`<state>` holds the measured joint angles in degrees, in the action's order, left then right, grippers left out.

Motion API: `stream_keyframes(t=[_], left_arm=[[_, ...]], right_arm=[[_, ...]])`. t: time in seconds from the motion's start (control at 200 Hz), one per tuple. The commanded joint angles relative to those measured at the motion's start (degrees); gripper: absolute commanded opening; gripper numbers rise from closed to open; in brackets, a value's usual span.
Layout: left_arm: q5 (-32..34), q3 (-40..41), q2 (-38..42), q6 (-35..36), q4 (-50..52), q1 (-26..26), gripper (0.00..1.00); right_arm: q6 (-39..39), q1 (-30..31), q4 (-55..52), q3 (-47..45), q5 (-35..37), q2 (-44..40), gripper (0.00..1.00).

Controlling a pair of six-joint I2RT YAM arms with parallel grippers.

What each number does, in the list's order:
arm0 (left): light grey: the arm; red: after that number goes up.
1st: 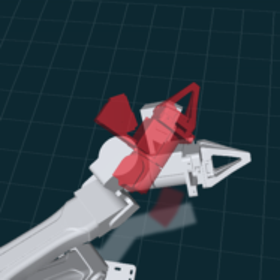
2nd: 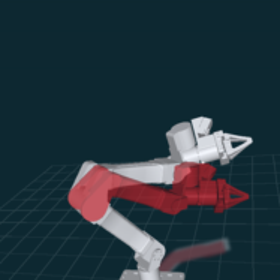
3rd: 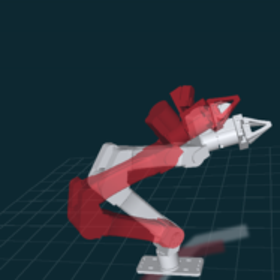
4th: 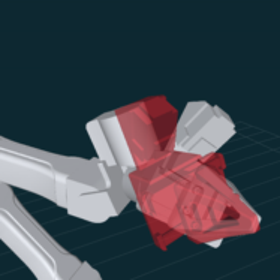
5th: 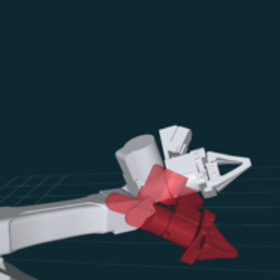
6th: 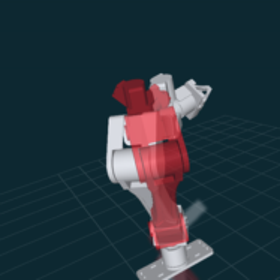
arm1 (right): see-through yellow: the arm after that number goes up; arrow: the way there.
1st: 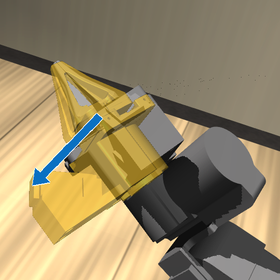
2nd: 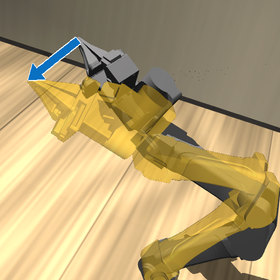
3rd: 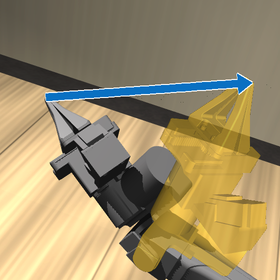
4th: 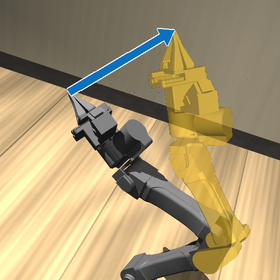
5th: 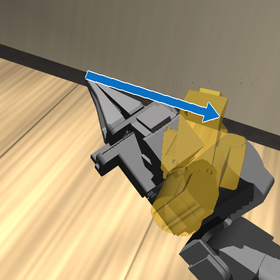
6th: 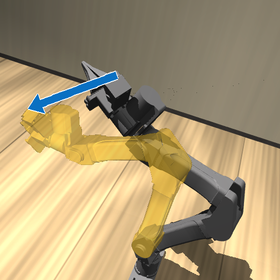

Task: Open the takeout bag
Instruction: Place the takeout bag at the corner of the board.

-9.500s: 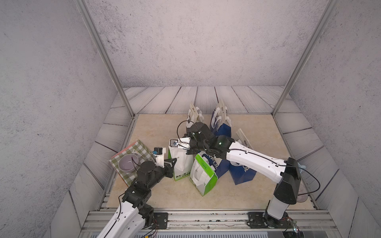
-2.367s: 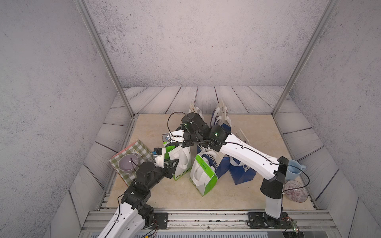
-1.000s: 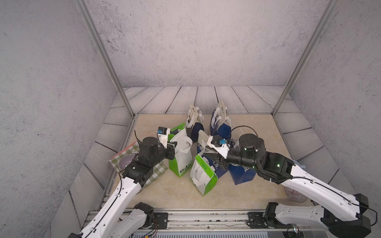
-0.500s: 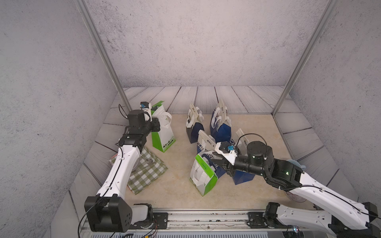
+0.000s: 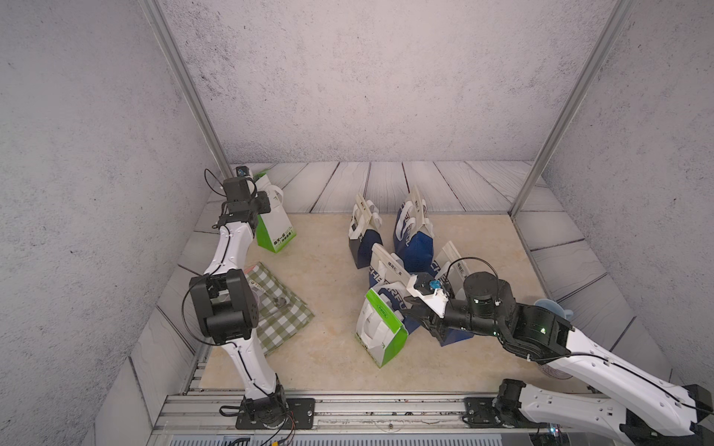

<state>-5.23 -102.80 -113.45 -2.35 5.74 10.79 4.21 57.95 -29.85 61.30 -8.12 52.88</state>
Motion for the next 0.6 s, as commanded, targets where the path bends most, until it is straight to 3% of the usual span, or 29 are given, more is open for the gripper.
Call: stream_keyframes(t=[0.0,0.18,0.405,0.595], left_arm=[[2.43,-9.26,-2.82,2.39,-8.54,1.24,0.00],[5.77,-16.54,-10.97,4.81,-9.83,1.78,0.00],[2.39,-8.96,-13.14,0.50,-15.61,2.53,0.00],[-1.13,-8.88,-14.67,-2.89,-13.75,2.62,0.00]], right_arm=[[-1.23,0.03,-4.86,0.75,-0.57,-0.83,0.31],[-1.40,0.05,-5.75,0.84,0.54,-0.51,0.31],[-0.65,0.04,-4.14,1.34,0.74,2.38,0.31],[0.14,0.03,-3.09,2.72,0.76,4.72,0.31]])
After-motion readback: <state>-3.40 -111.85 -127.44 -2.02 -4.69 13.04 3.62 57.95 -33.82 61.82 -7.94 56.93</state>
